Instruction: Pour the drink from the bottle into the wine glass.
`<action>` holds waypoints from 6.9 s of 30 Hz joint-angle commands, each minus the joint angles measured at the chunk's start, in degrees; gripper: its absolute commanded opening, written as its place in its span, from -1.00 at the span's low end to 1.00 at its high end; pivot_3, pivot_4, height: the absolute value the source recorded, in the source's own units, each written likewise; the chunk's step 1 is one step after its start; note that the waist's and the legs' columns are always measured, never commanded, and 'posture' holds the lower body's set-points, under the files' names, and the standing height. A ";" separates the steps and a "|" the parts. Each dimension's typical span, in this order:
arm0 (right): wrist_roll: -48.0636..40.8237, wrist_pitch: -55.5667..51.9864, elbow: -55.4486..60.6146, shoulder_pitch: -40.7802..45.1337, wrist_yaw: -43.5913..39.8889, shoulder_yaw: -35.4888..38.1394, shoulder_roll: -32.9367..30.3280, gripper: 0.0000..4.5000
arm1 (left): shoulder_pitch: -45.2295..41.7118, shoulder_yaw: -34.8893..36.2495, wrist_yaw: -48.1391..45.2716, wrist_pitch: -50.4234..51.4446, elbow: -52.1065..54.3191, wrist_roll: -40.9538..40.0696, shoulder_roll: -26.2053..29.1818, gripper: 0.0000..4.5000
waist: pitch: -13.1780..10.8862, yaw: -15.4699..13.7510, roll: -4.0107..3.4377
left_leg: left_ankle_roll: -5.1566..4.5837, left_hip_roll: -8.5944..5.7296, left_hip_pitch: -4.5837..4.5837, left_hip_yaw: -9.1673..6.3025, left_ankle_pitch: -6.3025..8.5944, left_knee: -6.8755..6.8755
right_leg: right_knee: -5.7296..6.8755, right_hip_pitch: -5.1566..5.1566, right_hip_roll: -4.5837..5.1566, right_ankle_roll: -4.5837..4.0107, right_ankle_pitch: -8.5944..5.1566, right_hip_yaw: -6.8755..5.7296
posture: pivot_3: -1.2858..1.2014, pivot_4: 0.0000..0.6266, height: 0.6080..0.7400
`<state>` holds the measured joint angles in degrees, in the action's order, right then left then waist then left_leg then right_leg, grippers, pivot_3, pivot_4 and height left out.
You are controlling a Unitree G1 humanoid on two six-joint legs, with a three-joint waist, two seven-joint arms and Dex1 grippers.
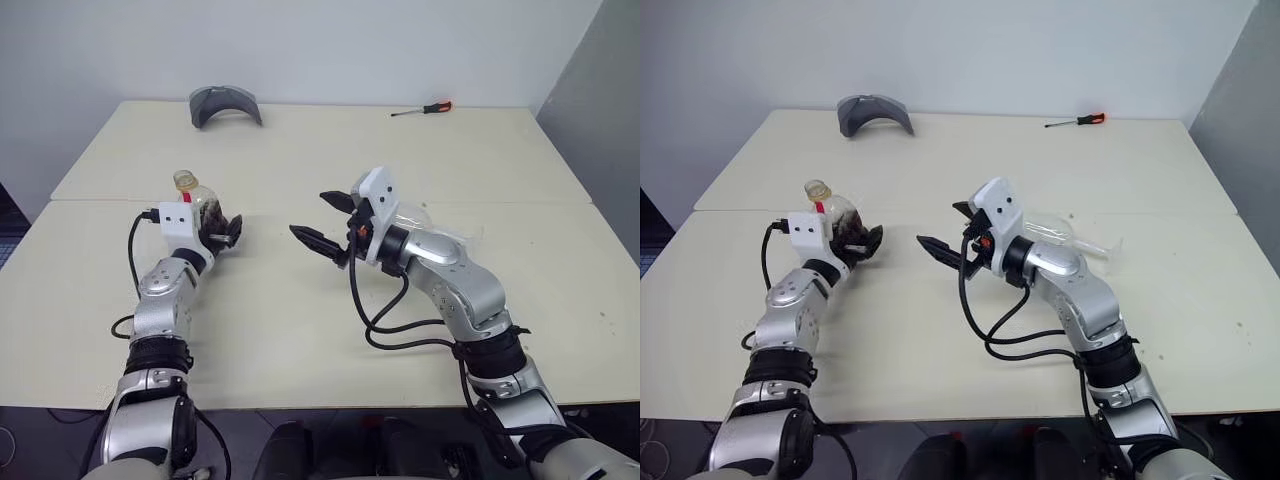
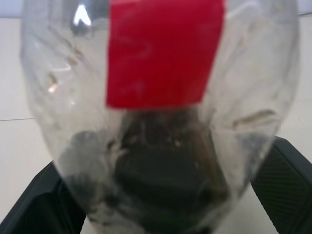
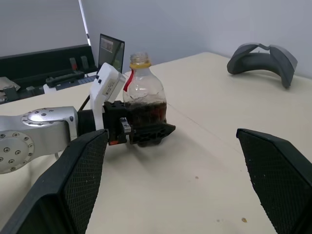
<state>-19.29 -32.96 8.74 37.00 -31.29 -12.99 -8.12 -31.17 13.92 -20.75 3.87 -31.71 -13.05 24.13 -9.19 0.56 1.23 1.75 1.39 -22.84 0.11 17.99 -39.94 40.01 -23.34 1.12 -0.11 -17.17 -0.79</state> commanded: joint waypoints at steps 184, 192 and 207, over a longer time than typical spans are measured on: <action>62.07 60.72 -48.09 15.57 13.16 -20.70 -22.26 -0.87 | 32.03 -2.08 -1.84 35.34 74.49 -36.73 9.35 1.00 | -0.11 1.03 -0.20 | 0.06 0.07 0.19 0.19 -0.03 0.11 | -0.09 0.15 -0.08 -0.02 -0.01 0.21 | 0.03 -0.52 1.00; 59.97 60.41 -46.95 14.34 11.23 -18.40 -23.19 0.18 | 31.44 -2.18 -2.13 35.35 73.86 -36.59 9.49 1.00 | -0.11 1.01 -0.20 | 0.07 0.06 0.20 0.18 -0.03 0.10 | -0.10 0.17 -0.07 -0.02 -0.01 0.21 | 0.03 -0.52 1.00; 63.01 55.37 -57.05 19.98 16.77 -18.79 -19.69 0.47 | 29.61 -3.00 -3.80 34.99 71.64 -35.47 9.23 1.00 | -0.11 1.13 -0.20 | 0.07 0.07 0.23 0.20 -0.04 0.10 | -0.05 0.16 -0.08 -0.02 -0.01 0.21 | 0.03 -0.52 1.00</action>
<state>43.19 22.76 -47.11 54.76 -16.29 -31.87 -28.30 -0.79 10.46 -23.71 40.08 39.73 -48.74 33.20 -9.30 1.69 1.03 1.82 1.46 -22.62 0.31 17.95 -39.84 39.95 -23.19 1.03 -0.13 -17.19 -0.57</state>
